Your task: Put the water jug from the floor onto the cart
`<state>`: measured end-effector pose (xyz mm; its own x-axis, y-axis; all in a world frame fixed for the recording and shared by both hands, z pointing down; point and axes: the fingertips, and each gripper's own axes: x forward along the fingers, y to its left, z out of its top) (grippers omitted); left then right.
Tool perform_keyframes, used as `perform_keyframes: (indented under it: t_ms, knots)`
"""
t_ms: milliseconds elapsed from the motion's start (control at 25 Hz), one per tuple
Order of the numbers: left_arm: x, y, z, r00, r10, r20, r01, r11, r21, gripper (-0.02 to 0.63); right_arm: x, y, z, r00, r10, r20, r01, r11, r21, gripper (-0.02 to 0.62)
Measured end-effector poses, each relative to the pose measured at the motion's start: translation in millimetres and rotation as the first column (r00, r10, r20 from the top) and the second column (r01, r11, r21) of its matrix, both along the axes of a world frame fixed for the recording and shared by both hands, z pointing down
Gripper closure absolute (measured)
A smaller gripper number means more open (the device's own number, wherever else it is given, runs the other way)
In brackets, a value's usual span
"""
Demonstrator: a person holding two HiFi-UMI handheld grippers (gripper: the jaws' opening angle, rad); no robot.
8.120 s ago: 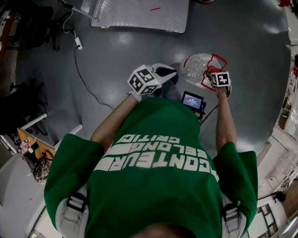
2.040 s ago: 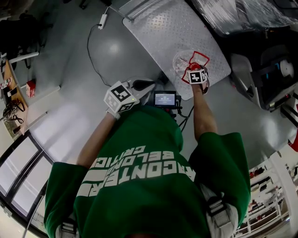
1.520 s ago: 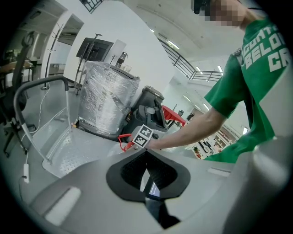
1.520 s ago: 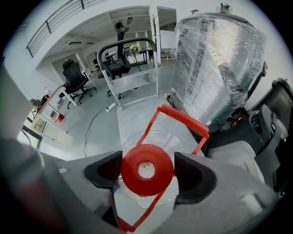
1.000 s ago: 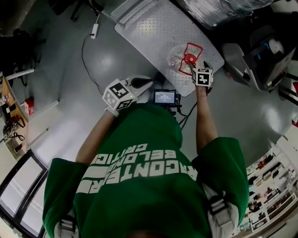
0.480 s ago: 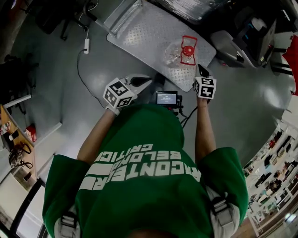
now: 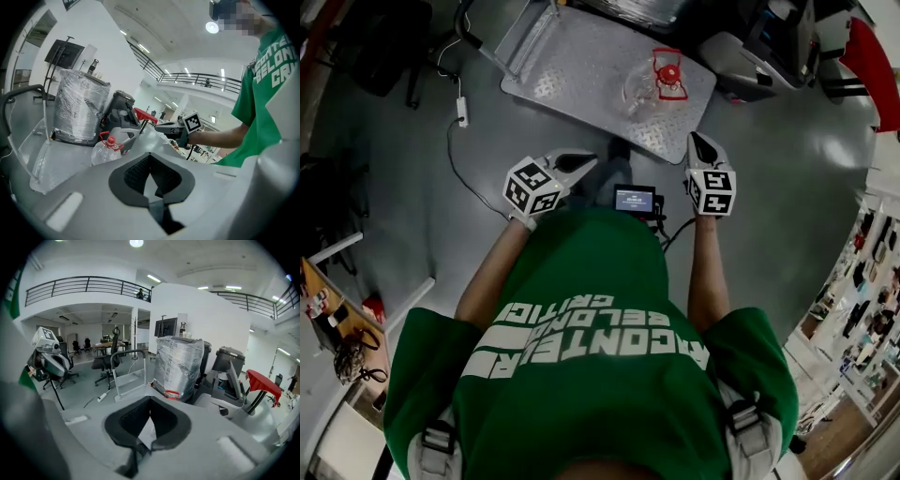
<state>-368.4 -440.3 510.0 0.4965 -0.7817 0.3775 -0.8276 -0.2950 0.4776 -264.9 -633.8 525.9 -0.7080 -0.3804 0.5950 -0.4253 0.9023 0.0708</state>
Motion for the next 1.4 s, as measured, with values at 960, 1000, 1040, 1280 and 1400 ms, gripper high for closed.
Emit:
perform_keyframes:
  t_ms: [960, 1000, 1040, 1280, 1400]
  knots:
    - [54, -9, -24, 0.998, 0.056, -0.017, -0.055, 0.996, 0.064, 0.591, 103, 67, -54, 0.994, 0.012, 0.113, -0.018, 0.998, 0.059, 0.601]
    - [60, -14, -28, 0.998, 0.054, -0.028, -0.052, 0.996, 0.07, 0.591, 111, 64, -55, 0.994, 0.014, 0.11, -0.021, 0.998, 0.059, 0.601]
    - [67, -19, -31, 0.998, 0.054, -0.038, -0.051, 0.996, 0.076, 0.591, 121, 61, -56, 0.994, 0.019, 0.109, -0.026, 0.998, 0.058, 0.601]
    - [112, -40, -39, 0.997, 0.058, -0.057, -0.052, 0.994, 0.095, 0.591, 170, 45, -51, 0.99, 0.062, 0.129, -0.065, 0.998, 0.015, 0.601]
    - [125, -44, -37, 0.997, 0.048, -0.059, -0.043, 0.995, 0.088, 0.591, 179, 45, -49, 0.991, 0.041, 0.131, -0.042, 0.999, 0.0, 0.601]
